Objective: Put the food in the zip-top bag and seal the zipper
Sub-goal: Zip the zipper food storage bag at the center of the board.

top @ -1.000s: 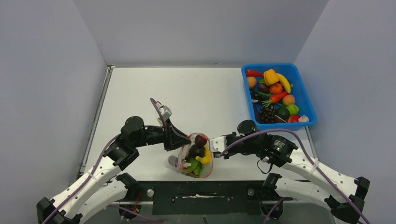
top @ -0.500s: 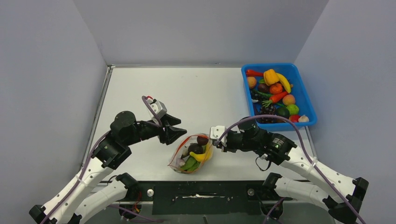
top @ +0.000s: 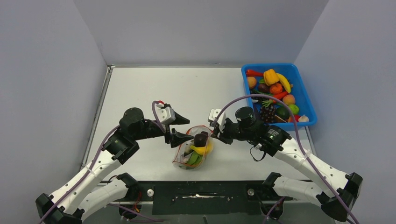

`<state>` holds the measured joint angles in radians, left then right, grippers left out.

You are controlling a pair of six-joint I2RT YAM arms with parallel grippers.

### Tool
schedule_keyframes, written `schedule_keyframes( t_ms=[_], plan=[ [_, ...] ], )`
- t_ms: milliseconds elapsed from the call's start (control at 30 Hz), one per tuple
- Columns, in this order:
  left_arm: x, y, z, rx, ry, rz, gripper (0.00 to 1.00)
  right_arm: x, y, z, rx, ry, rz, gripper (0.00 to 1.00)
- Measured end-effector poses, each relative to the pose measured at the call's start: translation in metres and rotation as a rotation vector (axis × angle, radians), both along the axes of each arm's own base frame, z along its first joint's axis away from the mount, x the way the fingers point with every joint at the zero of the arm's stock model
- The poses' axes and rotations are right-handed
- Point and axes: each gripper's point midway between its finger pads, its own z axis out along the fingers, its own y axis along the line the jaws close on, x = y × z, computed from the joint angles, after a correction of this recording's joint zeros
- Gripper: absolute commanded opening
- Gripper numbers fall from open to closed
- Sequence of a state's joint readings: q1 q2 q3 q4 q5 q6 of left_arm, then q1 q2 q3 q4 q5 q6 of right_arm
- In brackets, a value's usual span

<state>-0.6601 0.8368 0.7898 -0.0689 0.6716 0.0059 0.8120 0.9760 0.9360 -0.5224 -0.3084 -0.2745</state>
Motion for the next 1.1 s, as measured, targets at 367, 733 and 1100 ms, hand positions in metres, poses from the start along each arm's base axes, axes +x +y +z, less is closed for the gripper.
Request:
schedule_keyframes(
  t_ms=[367, 733, 1100],
  plan=[
    [0.0, 0.016, -0.031, 0.139, -0.022, 0.034, 0.63, 0.026, -0.014, 0.005, -0.009, 0.053, -0.093, 0.0],
    [-0.026, 0.039, -0.05, 0.206, -0.01, 0.015, 0.68, 0.031, -0.022, 0.002, 0.019, 0.13, -0.132, 0.0],
    [-0.04, 0.044, -0.102, 0.239, 0.06, -0.01, 0.68, 0.043, -0.03, -0.01, 0.039, 0.203, -0.172, 0.0]
  ],
)
